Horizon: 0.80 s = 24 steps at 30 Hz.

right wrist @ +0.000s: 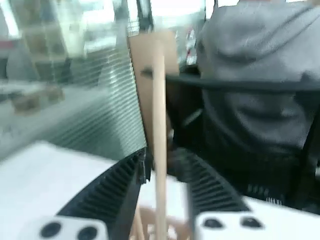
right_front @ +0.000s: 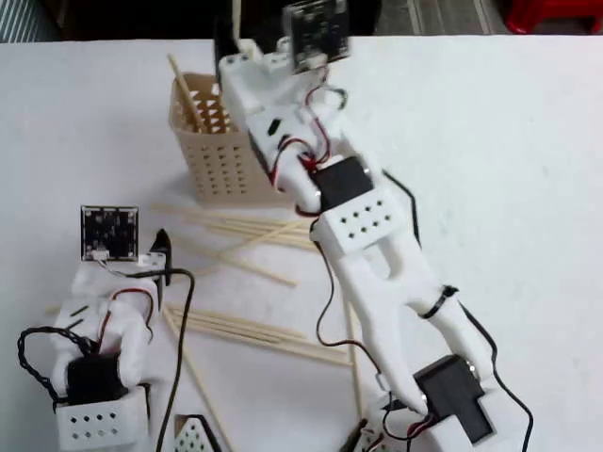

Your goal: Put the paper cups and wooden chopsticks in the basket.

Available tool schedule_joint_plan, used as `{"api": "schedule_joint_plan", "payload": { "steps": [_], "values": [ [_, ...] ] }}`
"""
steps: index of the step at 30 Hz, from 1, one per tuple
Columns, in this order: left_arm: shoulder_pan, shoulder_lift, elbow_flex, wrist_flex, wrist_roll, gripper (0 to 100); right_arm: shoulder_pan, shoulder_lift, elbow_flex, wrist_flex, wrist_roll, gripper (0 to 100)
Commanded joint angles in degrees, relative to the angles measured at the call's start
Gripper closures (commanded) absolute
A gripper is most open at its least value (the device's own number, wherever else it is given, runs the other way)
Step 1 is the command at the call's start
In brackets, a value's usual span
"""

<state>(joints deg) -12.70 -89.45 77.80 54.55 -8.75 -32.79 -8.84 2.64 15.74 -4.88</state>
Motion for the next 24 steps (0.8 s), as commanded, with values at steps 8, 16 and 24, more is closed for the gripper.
{"api": "schedule_joint_plan", "payload": {
  "steps": [8, 16, 24],
  "values": [
    [-0.40, -0.57, -0.18, -1.32, 0.09, 83, -0.31, -10.51, -0.97, 10.59, 1.23, 81.1],
    [-0.40, -0.57, 0.26, -1.49, 0.00, 83, -0.40, -23.69, -0.62, 33.71, 1.23, 85.4],
    [-0.40, -0.57, 0.00, -1.49, 0.00, 83, -0.22, -26.42, -0.53, 57.27, 1.23, 85.4]
  ]
}}
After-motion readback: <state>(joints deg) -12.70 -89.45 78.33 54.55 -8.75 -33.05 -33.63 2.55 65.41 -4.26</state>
